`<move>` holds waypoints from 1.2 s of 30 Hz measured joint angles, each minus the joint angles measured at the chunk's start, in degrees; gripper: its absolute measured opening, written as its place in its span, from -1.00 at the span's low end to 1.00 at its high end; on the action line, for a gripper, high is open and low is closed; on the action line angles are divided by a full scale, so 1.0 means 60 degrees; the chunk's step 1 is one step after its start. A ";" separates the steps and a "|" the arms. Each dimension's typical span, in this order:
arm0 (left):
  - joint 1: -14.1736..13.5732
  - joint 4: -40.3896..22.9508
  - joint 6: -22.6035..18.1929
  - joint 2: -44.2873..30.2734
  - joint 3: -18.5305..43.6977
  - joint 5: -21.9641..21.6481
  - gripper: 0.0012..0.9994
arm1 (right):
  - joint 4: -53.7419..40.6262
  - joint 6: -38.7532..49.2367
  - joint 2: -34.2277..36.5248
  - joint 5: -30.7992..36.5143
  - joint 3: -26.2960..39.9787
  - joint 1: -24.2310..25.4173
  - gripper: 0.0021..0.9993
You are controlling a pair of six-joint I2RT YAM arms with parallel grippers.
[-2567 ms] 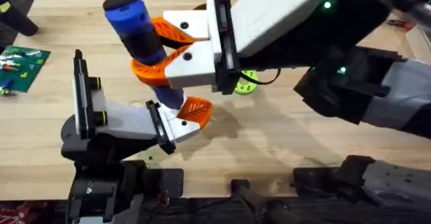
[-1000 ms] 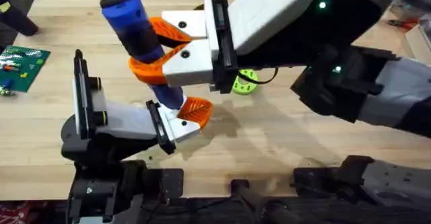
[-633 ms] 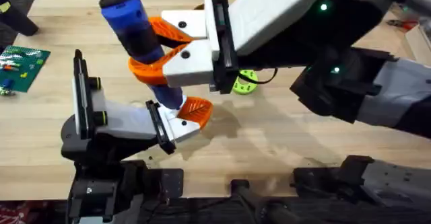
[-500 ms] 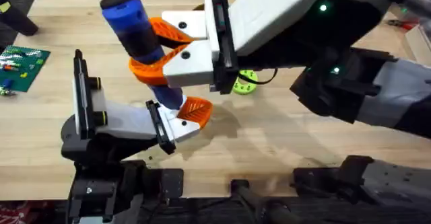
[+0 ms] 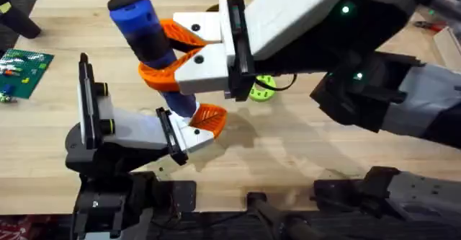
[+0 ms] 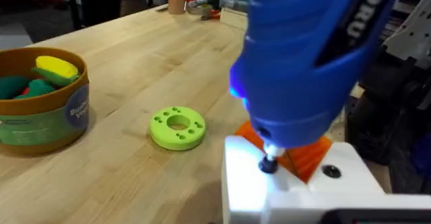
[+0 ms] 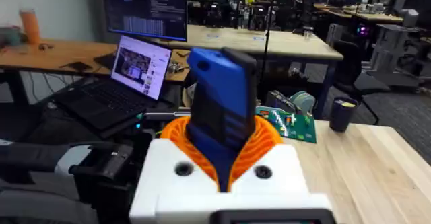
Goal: Pick up the gripper from the table and insert it into the empty holder that is missing its gripper. Then pick up a screw, insert it into the mounting hole, and use the screwdriver to tighten it. Finally, clean up the table by picking up the vegetable and placing it into the bucket.
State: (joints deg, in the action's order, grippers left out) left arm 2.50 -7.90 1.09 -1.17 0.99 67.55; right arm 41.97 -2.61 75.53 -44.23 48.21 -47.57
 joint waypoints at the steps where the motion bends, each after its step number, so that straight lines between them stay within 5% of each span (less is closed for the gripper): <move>1: 0.0000 0.0000 0.0000 0.0000 0.0000 0.0000 -0.99 | 0.0002 -0.0002 0.0000 0.0000 0.0000 0.0000 -0.90; 36: 0.0000 -0.0004 0.0034 0.0000 0.0000 0.0009 -0.99 | 0.0093 -0.0127 -0.0004 0.0012 -0.0079 0.0001 -0.90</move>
State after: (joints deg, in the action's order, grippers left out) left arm 2.50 -7.92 1.30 -1.17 0.99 67.60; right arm 42.53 -3.38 75.50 -44.15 47.73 -47.56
